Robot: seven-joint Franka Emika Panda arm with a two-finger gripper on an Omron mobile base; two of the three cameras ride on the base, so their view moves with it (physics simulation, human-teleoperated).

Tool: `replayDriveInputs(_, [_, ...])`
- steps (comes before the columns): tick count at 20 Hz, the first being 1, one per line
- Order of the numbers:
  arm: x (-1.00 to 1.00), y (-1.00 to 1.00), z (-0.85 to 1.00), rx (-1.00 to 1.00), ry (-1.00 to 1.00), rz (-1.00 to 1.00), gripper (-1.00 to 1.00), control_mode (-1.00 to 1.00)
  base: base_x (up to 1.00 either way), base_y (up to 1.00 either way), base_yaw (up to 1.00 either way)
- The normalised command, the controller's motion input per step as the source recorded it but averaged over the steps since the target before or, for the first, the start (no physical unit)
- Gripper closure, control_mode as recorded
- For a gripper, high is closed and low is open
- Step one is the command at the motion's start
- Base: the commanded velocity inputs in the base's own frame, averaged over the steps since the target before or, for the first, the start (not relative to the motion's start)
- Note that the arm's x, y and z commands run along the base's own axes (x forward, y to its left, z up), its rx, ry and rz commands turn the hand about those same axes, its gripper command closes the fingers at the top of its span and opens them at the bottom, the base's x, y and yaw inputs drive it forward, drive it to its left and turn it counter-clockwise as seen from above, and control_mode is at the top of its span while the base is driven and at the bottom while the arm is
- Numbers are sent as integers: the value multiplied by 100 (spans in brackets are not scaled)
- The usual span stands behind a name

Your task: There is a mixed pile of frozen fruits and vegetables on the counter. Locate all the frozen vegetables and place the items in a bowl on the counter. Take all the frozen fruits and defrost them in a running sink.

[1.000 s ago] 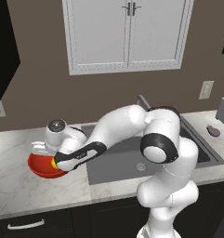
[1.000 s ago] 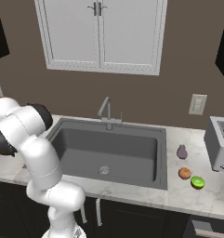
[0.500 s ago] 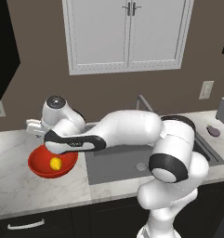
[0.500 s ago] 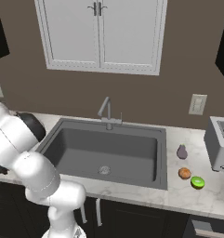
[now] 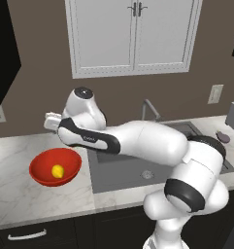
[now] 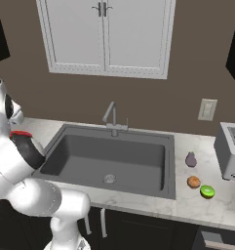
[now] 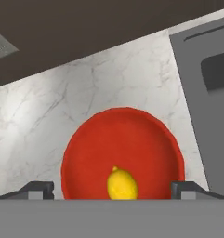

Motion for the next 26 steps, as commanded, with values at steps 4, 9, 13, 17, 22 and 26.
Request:
replayDriveInputs(4, [0, -60, 3, 0, 0, 9, -100, -100, 0, 0, 0])
replayDriveInputs(9, [0, -49, 23, -7, 0, 9, -100, -100, 0, 0, 0])
replayDriveInputs(13, [0, -39, 30, -12, 1, 8, -100, -100, 0, 0, 0])
replayDriveInputs(17, [-1, -33, 22, -11, 3, 8, -100, -100, 0, 0, 0])
replayDriveInputs(22, [-13, -29, 5, -12, 4, 6, -100, -100, 0, 0, 0])
replayDriveInputs(26, [-15, -40, 0, -9, 4, 4, -100, -100, 0, 0, 0])
